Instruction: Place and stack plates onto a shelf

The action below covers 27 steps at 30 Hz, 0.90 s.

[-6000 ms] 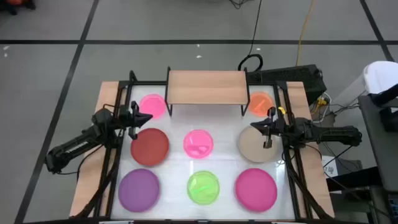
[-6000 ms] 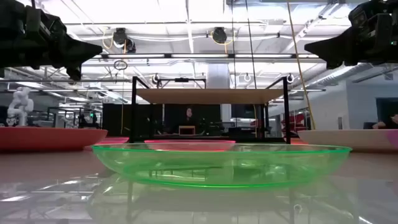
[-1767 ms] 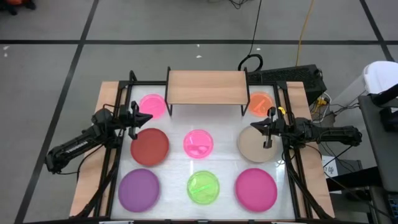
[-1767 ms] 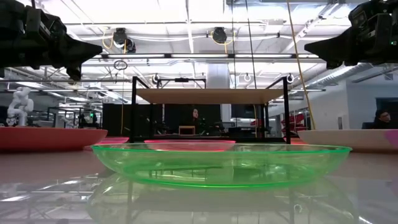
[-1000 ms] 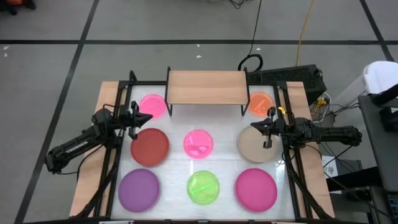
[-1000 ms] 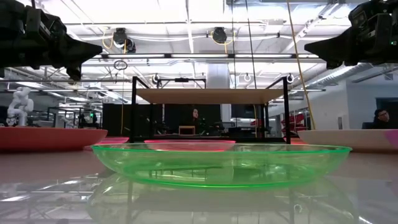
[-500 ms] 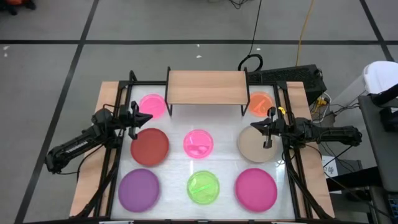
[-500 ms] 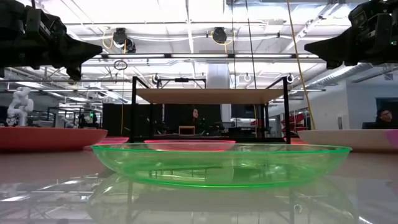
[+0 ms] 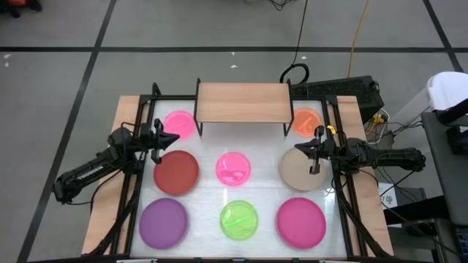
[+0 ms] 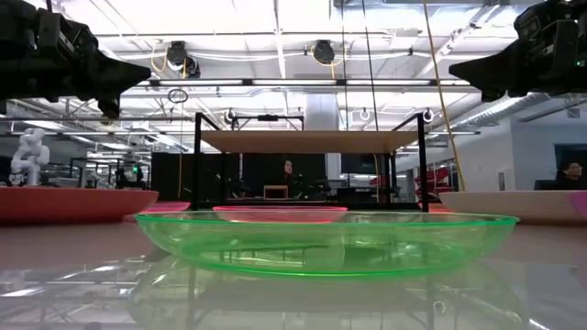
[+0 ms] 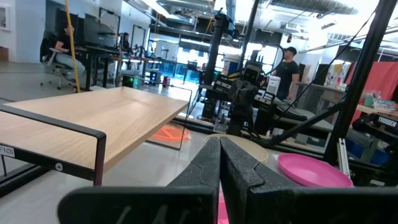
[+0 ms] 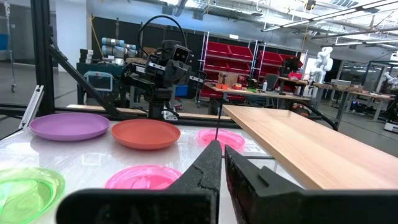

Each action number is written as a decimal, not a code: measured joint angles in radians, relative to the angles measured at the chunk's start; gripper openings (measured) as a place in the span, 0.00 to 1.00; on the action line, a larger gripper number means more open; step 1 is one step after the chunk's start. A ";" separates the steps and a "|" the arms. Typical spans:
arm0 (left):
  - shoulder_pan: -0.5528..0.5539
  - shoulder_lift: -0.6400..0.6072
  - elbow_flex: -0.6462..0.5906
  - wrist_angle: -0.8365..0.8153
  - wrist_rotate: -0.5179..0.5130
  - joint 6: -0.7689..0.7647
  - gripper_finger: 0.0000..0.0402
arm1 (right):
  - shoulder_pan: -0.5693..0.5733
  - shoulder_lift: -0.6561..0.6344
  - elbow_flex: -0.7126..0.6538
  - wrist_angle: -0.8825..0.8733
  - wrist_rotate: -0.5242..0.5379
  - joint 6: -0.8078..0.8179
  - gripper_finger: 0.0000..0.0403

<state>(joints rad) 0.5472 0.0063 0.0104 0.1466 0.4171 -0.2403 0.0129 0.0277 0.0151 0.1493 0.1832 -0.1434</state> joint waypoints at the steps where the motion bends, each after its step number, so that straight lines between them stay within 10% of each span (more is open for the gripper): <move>1: 0.000 0.000 0.000 0.000 0.000 0.000 0.01 | 0.000 0.000 0.000 0.012 0.013 -0.007 0.02; 20: 0.000 0.000 0.000 0.000 0.000 0.000 0.01 | 0.000 0.000 0.014 0.560 0.051 0.026 0.02; 27: 0.000 0.000 0.000 0.000 0.000 0.000 0.01 | 0.003 0.183 0.211 0.308 -0.057 0.043 0.02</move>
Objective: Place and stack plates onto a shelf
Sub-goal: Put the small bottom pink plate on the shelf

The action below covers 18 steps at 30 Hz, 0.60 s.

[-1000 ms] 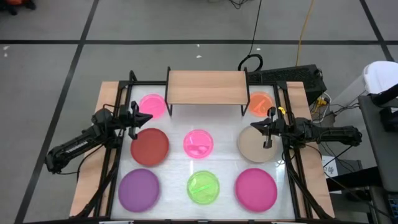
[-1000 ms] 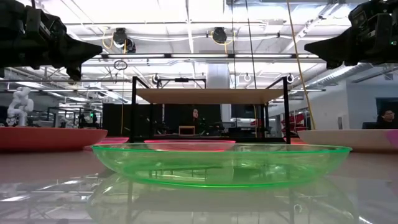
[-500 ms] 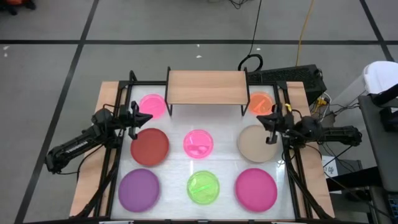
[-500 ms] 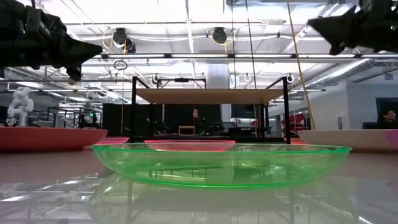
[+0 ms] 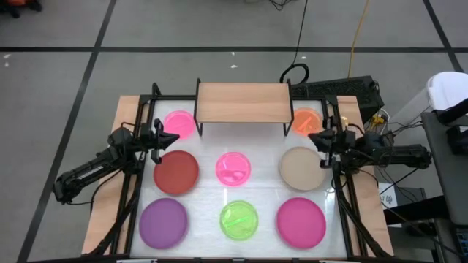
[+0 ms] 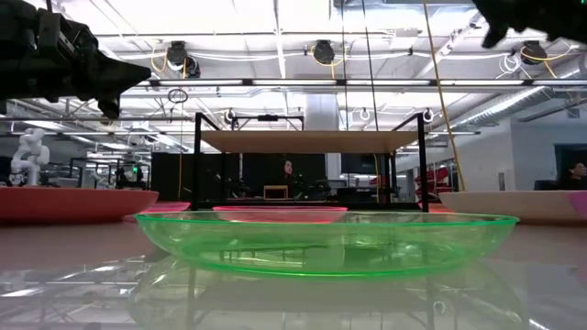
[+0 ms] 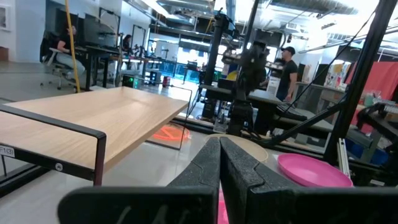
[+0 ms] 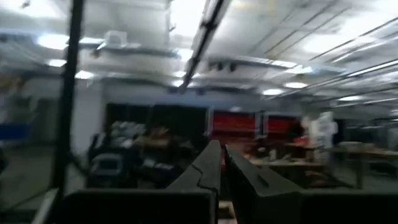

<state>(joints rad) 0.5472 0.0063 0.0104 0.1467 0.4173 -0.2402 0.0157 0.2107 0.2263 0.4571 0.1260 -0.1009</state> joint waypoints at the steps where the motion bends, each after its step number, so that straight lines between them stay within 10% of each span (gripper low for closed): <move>1: 0.000 0.000 0.000 0.000 0.000 0.000 0.01 | 0.000 0.056 0.037 -0.024 0.000 0.009 0.02; 18: 0.000 0.000 0.000 0.015 0.000 0.000 0.01 | 0.108 0.956 0.318 -0.031 0.032 -0.155 0.02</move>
<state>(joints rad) 0.5472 0.0064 0.0101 0.1618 0.4171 -0.2404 0.1240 1.1670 0.5440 0.4258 0.1577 -0.2554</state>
